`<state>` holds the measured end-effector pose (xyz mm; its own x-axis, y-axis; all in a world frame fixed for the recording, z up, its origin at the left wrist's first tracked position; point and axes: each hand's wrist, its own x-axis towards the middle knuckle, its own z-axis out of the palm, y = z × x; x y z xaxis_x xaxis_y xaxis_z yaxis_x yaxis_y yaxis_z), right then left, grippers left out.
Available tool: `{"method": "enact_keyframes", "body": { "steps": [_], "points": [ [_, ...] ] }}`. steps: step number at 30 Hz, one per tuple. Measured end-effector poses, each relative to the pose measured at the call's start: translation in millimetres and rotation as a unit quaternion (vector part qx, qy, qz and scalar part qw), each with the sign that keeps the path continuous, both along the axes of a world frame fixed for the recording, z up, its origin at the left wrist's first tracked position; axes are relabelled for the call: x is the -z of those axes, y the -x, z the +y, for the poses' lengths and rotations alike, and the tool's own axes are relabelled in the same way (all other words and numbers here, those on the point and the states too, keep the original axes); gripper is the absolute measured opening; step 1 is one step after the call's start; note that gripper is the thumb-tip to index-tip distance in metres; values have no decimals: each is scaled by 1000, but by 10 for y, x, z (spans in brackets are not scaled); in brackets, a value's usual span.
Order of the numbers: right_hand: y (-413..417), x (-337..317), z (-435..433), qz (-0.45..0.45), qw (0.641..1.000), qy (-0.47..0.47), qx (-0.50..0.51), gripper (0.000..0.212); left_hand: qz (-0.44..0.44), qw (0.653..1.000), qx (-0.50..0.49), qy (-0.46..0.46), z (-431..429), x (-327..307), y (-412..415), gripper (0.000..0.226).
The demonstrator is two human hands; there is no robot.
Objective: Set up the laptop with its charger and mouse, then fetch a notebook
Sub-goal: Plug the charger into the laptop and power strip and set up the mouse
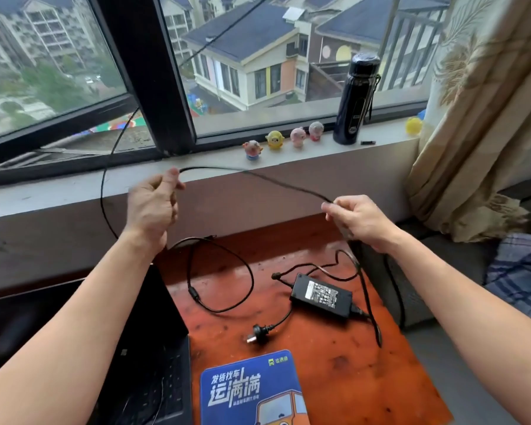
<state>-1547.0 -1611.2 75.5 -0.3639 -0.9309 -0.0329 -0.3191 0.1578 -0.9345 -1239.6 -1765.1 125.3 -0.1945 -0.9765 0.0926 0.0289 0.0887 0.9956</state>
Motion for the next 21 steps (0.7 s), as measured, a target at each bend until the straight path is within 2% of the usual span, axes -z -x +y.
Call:
{"method": "enact_keyframes", "body": {
  "steps": [2,3,5,8,10,12,13,15,17,19,21],
  "points": [
    [191,221,117,164,985,-55,10,26,-16,999,-51,-5,-62,101,-117,35],
    [255,366,181,215,972,-92,15,25,-14,997,-76,-12,-93,163,-181,35],
    [292,634,317,204,968,-147,16,28,-76,992,-104,2,-128,310,-291,34],
    [275,738,366,168,975,-145,27,29,-245,968,-47,-10,-126,542,-390,25],
    [195,591,320,151,984,-99,5,25,-394,919,1,-7,-74,627,-382,16],
    [31,402,249,144,987,-62,-45,21,-536,841,55,49,55,627,-268,38],
    [-65,323,211,137,987,-51,-70,19,-553,824,83,91,140,618,-169,50],
    [-243,217,130,120,987,-41,-103,17,-528,820,146,166,342,596,95,55],
    [-358,195,51,110,987,-37,-107,15,-476,830,246,156,544,620,367,43],
    [-384,217,9,107,989,-37,-92,14,-381,863,331,40,699,652,531,29],
    [-337,274,22,91,993,-45,-67,12,-271,892,356,-67,758,677,550,30]
  ]
}}
